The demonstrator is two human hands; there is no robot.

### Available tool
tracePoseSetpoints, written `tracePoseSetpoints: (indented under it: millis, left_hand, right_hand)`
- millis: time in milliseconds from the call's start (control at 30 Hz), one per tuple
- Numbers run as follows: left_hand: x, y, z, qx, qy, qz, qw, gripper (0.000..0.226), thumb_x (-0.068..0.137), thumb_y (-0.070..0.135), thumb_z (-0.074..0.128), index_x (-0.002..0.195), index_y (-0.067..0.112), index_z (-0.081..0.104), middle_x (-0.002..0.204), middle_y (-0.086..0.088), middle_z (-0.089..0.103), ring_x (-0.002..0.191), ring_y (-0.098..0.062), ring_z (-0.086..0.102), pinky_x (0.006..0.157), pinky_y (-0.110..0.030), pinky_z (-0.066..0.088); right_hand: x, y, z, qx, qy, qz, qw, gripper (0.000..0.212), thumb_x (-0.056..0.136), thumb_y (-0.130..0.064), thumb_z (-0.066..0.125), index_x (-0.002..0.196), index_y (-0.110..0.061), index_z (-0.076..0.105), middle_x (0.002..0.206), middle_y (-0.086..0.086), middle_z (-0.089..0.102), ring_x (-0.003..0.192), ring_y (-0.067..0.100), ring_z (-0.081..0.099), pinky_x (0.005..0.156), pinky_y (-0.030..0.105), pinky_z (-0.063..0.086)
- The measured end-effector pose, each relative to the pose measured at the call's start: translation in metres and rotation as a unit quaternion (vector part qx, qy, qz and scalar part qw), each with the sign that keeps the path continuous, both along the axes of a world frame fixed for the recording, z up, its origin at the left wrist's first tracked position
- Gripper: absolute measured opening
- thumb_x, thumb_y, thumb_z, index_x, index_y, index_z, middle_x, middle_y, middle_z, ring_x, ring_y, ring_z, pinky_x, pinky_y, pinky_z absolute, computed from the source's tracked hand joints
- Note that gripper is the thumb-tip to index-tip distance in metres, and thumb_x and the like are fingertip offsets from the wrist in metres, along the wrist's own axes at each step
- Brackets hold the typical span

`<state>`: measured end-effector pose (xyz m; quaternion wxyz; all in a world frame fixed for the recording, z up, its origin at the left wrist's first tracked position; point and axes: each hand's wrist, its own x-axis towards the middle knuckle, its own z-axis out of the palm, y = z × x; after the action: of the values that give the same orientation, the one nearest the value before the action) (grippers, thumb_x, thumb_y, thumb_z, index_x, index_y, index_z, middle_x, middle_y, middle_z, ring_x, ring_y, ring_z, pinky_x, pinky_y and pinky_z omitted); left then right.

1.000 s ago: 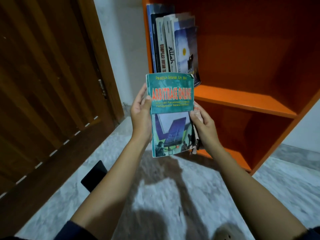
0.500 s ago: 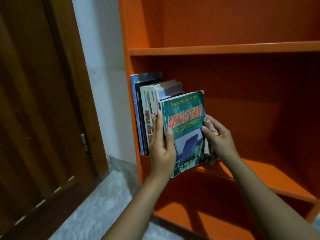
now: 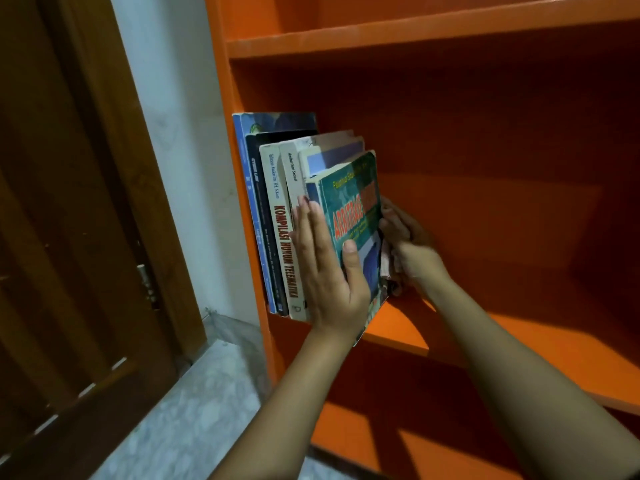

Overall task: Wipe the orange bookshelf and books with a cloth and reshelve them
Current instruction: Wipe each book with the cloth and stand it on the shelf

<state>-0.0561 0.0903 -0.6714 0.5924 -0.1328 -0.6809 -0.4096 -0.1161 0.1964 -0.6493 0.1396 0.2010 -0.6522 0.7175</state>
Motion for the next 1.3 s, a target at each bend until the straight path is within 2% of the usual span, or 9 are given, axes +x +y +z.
tracePoseSetpoints:
  millis: [133,267,467,633,700,900,1067,1200,1300]
  left_hand:
    - [-0.006,0.003,0.003,-0.014,0.007,0.046,0.999,0.049,0.097,0.017,0.034,0.142,0.001,0.021,0.151,-0.014,0.018,0.144,-0.027,0.015,0.114,-0.054,0.022]
    - [-0.009,0.005,0.002,-0.023,-0.017,0.101,0.995,0.05,0.097,0.02,0.033,0.143,0.004,0.022,0.152,-0.014,0.018,0.144,-0.023,0.011,0.117,-0.048,0.017]
    - [-0.006,0.004,0.004,-0.036,-0.036,0.108,0.993,0.051,0.097,0.019,0.033,0.144,0.005,0.02,0.152,-0.015,0.018,0.144,-0.025,0.011,0.117,-0.047,0.016]
    - [0.003,-0.005,0.005,-0.07,-0.073,0.081,0.992,0.053,0.098,0.023,0.03,0.147,0.01,0.013,0.155,-0.013,0.011,0.146,-0.025,0.006,0.118,-0.046,0.015]
    - [0.007,-0.007,0.006,-0.085,-0.092,0.084,0.989,0.053,0.099,0.024,0.03,0.147,0.013,0.01,0.155,-0.008,0.006,0.146,-0.025,0.005,0.118,-0.046,0.015]
    - [0.015,-0.011,0.009,-0.116,-0.138,0.105,0.978,0.055,0.099,0.028,0.03,0.148,0.016,0.01,0.155,-0.007,0.003,0.146,-0.027,0.005,0.119,-0.042,0.012]
    - [0.027,-0.02,0.015,-0.141,-0.167,0.086,0.972,0.057,0.097,0.028,0.032,0.149,0.017,0.011,0.156,-0.006,0.004,0.146,-0.023,0.005,0.118,-0.042,0.017]
    - [0.044,-0.026,0.027,-0.152,-0.215,0.067,0.962,0.059,0.097,0.026,0.038,0.15,0.02,0.013,0.157,-0.008,0.008,0.145,-0.021,0.006,0.115,-0.038,0.017]
    - [0.061,-0.032,0.04,-0.175,-0.268,0.052,0.946,0.06,0.099,0.024,0.04,0.15,0.022,0.01,0.158,-0.002,0.003,0.146,-0.018,0.004,0.112,-0.034,0.02]
  right_hand:
    - [-0.009,-0.011,-0.01,0.008,0.033,-0.113,0.993,0.034,0.094,-0.003,0.051,0.128,-0.004,0.054,0.126,0.011,0.055,0.111,0.015,0.057,0.094,0.019,0.046]
    - [-0.007,-0.015,-0.024,0.091,0.076,-0.218,0.969,0.037,0.088,-0.03,0.05,0.124,-0.034,0.054,0.117,0.009,0.053,0.114,0.028,0.053,0.099,0.04,0.044]
    - [0.012,-0.021,-0.033,0.111,0.121,-0.239,0.957,0.043,0.087,-0.043,0.045,0.117,-0.021,0.067,0.1,0.012,0.069,0.094,0.024,0.062,0.08,0.042,0.05]
    - [0.02,-0.015,-0.026,0.136,0.101,-0.243,0.955,0.034,0.088,-0.041,0.049,0.115,-0.028,0.066,0.093,0.011,0.069,0.088,0.028,0.063,0.073,0.048,0.052]
    - [0.024,-0.012,-0.017,0.139,0.092,-0.235,0.958,0.031,0.089,-0.032,0.051,0.112,-0.024,0.069,0.091,0.009,0.07,0.085,0.027,0.064,0.07,0.044,0.053]
    - [0.032,-0.024,0.016,0.174,0.119,-0.202,0.956,0.032,0.093,-0.014,0.055,0.123,-0.02,0.062,0.1,0.013,0.065,0.083,0.008,0.048,0.069,0.001,0.034]
    - [0.041,-0.023,0.015,0.16,0.104,-0.208,0.959,0.032,0.093,-0.015,0.056,0.124,-0.021,0.062,0.098,0.014,0.061,0.089,0.012,0.047,0.07,0.0,0.033]
    - [0.059,-0.022,0.012,0.156,0.092,-0.203,0.962,0.035,0.092,-0.01,0.055,0.124,-0.022,0.061,0.093,0.008,0.049,0.091,0.017,0.05,0.071,0.015,0.035]
    - [0.072,-0.019,0.013,0.164,0.086,-0.198,0.962,0.036,0.091,-0.008,0.054,0.125,-0.021,0.06,0.097,0.005,0.05,0.094,0.017,0.05,0.069,0.005,0.035]
